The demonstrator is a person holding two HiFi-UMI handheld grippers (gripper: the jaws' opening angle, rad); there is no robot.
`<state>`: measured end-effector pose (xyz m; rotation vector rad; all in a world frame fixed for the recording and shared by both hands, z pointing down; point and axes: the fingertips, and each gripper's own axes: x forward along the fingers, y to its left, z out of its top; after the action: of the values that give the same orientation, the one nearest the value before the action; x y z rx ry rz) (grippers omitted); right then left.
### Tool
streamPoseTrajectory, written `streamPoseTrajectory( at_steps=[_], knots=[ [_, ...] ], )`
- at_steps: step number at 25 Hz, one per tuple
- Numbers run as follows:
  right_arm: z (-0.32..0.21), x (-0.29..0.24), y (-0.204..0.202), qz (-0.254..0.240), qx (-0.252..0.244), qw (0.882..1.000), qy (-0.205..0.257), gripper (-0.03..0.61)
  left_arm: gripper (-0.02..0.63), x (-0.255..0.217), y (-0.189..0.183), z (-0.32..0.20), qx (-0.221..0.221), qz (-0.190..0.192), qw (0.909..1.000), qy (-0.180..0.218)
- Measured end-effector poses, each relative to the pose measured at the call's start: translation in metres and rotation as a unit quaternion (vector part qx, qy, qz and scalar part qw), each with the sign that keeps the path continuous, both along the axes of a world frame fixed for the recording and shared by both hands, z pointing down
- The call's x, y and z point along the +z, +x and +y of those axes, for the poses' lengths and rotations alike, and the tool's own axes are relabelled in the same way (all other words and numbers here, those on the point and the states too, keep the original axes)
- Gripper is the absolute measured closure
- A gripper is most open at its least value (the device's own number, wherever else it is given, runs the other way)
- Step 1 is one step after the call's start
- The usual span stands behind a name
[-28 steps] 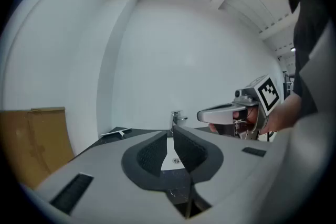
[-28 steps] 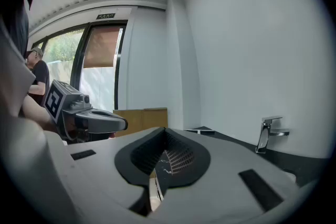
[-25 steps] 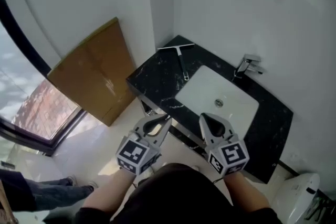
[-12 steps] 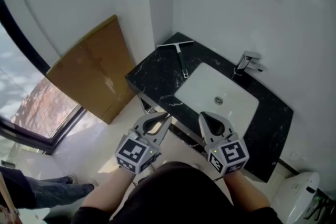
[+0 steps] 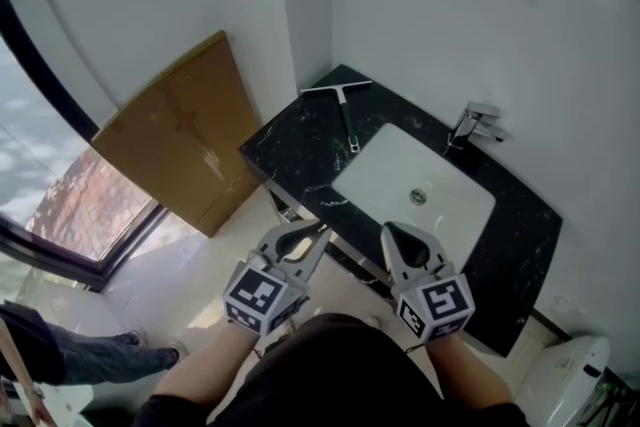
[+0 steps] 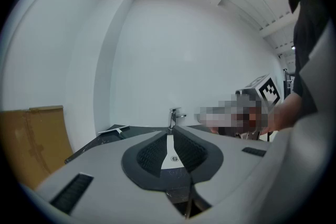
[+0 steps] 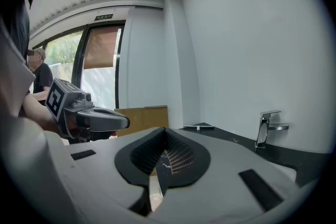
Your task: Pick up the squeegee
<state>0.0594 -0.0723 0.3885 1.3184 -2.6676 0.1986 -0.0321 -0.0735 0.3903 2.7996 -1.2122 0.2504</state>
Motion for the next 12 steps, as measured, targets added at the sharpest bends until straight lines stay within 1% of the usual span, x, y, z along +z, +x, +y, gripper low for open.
streamPoseTrajectory(
  at_steps=[2, 5, 8, 12],
  knots=[
    [-0.001, 0.002, 0.006, -0.002, -0.002, 1.0, -0.001, 0.569, 0.569, 0.002, 0.006, -0.001, 0.0, -0.006, 1.0, -0.001],
    [-0.002, 0.004, 0.018, -0.004, -0.01, 1.0, -0.003, 0.569, 0.569, 0.0, 0.018, -0.004, -0.013, -0.006, 0.9999, -0.006],
    [-0.003, 0.004, 0.033, -0.005, -0.021, 1.0, -0.002, 0.569, 0.569, 0.003, 0.034, -0.005, -0.017, -0.014, 0.9998, 0.001],
    [-0.006, 0.005, 0.052, -0.002, -0.035, 0.999, -0.003, 0.569, 0.569, 0.0, 0.051, -0.008, -0.041, -0.013, 0.9991, 0.002]
  ],
)
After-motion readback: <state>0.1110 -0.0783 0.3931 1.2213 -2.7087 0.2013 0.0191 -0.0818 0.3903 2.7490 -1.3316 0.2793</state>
